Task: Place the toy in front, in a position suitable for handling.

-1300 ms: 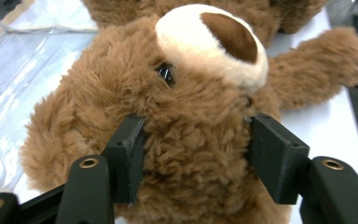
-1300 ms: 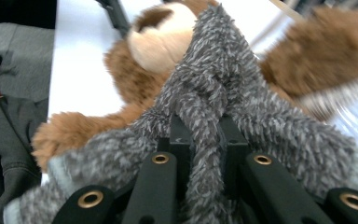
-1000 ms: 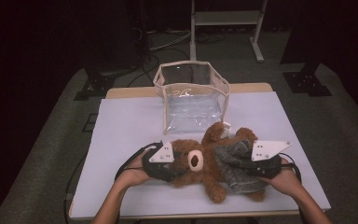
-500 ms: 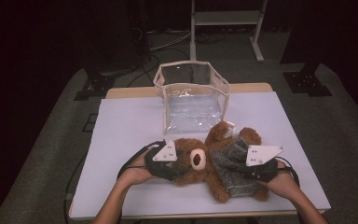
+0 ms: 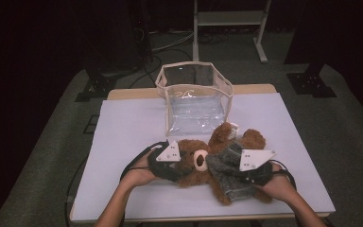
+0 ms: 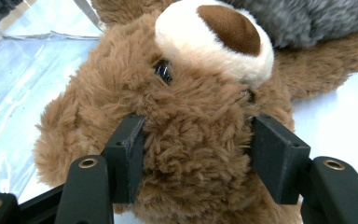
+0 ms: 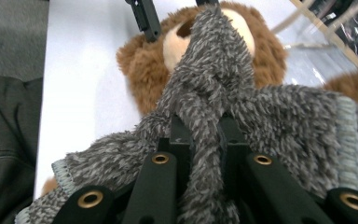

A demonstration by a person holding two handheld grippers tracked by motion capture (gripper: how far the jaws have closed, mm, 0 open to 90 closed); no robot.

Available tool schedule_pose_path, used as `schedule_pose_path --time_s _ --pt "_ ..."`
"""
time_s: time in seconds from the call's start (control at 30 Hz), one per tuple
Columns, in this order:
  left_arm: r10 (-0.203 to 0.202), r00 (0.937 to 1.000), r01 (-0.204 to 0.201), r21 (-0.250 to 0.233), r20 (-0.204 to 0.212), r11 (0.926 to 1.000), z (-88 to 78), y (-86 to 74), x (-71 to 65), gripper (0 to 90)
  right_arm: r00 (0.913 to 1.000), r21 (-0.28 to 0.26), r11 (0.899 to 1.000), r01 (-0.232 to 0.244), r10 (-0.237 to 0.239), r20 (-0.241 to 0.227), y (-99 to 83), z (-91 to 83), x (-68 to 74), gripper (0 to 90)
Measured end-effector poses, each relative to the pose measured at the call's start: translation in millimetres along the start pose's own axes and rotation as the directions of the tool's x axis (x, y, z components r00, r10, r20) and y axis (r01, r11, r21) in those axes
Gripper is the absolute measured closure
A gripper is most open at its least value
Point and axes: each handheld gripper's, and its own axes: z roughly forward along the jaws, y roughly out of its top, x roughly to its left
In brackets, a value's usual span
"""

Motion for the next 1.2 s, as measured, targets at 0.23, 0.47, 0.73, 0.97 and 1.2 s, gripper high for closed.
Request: schedule_pose_path --time_s 0.23,0.47,0.73,0.97,1.2 --pt "-0.005 1.0 0.005 0.013 -0.005 0.9999 3.9 5.1 1.0 40.0 1.0 -0.009 1.0 -0.003 0.003 0.005 5.8 -6.6 3.3 79.1" --pt "0.002 1.0 -0.002 0.028 -0.007 0.9996 2.7 4.9 3.0 39.8 0.9982 0.023 0.998 0.051 -0.05 -0.033 11.4 15.7 15.1 79.0" --pt "-0.001 0.9999 0.001 0.027 -0.012 0.9996 2.8 5.9 3.6 39.7 0.999 0.033 0.999 -0.008 0.01 -0.044 -10.9 1.1 17.2 79.0" --pt "-0.003 0.9999 0.003 0.04 -0.014 0.9992 2.4 6.9 4.6 39.4 0.9966 0.023 0.998 0.056 -0.055 -0.062 8.0 15.1 27.0 79.0" --pt "-0.002 0.9999 0.003 0.027 -0.015 0.9996 1.2 2.8 6.0 38.4 0.9962 0.057 0.997 0.054 -0.05 -0.07 -6.9 17.3 28.9 79.0"
